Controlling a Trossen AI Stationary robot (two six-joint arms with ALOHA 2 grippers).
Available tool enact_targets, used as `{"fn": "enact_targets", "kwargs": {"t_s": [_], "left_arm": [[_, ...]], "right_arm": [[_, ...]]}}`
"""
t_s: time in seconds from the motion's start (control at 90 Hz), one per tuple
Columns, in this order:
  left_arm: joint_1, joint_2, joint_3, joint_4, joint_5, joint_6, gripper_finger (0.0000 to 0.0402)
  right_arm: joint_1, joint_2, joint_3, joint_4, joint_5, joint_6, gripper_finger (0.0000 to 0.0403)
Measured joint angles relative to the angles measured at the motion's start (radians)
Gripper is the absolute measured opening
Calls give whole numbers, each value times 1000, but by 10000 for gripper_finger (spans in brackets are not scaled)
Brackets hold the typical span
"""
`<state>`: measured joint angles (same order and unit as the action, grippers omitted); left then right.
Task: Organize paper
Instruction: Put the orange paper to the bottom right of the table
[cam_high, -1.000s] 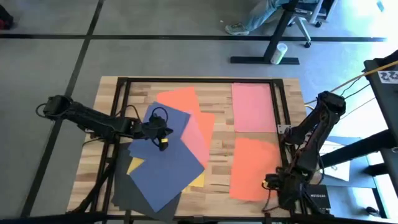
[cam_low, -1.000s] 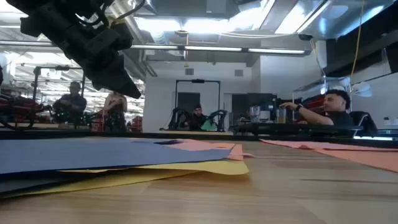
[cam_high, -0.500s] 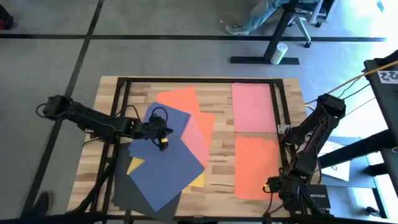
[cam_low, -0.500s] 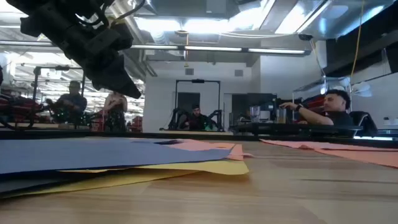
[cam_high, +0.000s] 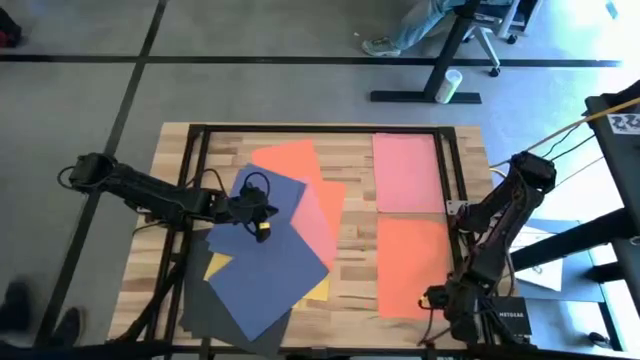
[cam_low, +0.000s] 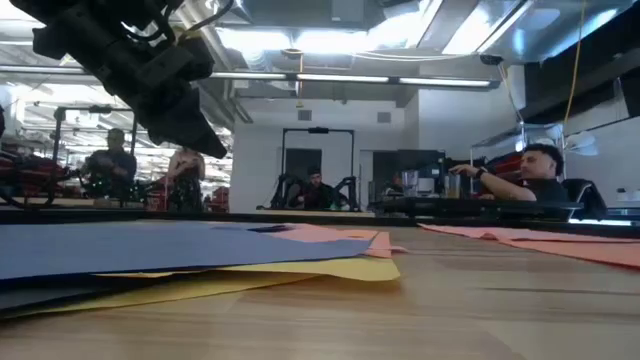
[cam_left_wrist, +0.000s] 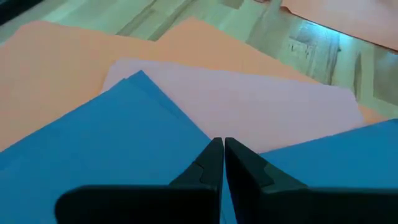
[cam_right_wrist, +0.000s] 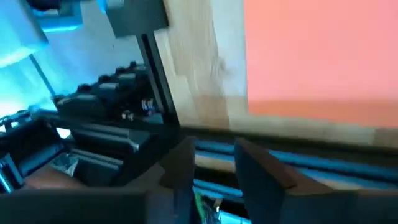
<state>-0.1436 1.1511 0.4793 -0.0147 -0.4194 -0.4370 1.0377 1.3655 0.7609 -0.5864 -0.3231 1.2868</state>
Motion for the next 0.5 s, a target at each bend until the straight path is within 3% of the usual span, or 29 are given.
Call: {"fn": "enact_targets", "kwargs": {"t_s": [0.067, 0.289, 0.5], "left_arm": [[0, 0, 0, 0, 0, -20, 1], [0, 0, 0, 0, 0, -30, 1], [-1, 0, 0, -3, 0, -19, 1]], "right_arm": [[-39, 0, 0, -27, 113, -56, 12], [-215, 0, -2, -58, 377, -177, 2], [-419, 60, -3, -49, 397, -336, 1]]}}
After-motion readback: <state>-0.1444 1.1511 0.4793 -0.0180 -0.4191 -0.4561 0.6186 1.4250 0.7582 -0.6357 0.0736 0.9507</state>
